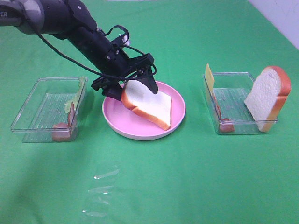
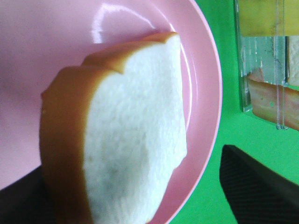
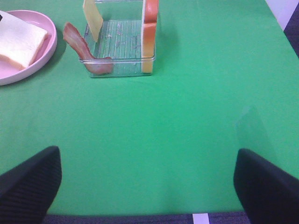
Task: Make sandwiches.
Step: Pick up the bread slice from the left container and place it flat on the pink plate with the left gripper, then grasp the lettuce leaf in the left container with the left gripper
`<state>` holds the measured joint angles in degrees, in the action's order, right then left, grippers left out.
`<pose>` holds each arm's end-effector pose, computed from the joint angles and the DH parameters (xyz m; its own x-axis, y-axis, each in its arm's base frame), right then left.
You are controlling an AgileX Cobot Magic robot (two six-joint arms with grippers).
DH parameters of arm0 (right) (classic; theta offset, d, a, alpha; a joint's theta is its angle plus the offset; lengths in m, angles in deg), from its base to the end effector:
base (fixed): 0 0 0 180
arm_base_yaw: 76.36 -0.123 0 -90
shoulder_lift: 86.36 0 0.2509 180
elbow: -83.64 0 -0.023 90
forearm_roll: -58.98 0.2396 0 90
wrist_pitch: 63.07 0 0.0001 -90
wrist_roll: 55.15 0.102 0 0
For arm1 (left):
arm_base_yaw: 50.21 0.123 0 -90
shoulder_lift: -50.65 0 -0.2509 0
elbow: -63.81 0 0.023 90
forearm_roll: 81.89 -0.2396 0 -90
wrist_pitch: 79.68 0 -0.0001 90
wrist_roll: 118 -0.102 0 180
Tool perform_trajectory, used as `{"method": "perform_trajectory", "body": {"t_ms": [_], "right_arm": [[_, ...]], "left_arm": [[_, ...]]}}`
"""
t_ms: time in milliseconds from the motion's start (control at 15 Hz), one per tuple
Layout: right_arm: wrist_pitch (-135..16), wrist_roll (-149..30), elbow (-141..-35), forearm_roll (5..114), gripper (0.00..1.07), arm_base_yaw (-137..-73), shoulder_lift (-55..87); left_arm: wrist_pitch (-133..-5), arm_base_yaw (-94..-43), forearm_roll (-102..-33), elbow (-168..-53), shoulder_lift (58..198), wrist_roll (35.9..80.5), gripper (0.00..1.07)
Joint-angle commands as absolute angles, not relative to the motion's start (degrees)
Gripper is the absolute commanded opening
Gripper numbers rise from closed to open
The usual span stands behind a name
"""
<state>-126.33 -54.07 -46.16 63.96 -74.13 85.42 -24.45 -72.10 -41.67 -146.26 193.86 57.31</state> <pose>0.0306 0.0067 0.2506 -0.5242 0.0783 -0.8480 0.0032 0.9959 0.0900 0.4053 -0.2212 0.1186 -0.9896 0.0694 -0.1259 0.1306 0.8001 -0.5854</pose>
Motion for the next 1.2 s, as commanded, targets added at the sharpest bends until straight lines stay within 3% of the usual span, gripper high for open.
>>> {"method": "perform_trajectory", "body": {"t_ms": [67,133,467,600,1200], "right_arm": [[-126.04,-54.81,-45.99,64.13,0.96,-74.19,86.39],[-126.04,-54.81,-45.99,64.13,0.96,-74.19,86.39],[-126.04,-54.81,-45.99,64.13,0.96,-74.19,86.39],[-126.04,-54.81,-45.99,64.13,0.96,-74.19,86.39],[-126.04,-54.81,-45.99,64.13,0.96,-74.19,86.39]], "left_arm": [[-23.01,-72.33,-47.29,-146.26,190.25,59.37,0.79],[-20.55,-72.33,-54.74,-146.26,187.16,62.46,0.79],[-12.7,-72.33,-69.46,-146.26,180.34,66.93,0.79],[-7.89,-70.61,-78.63,-146.26,178.74,69.57,0.79],[-11.73,-68.49,-82.41,-151.48,186.36,70.14,0.79]]}}
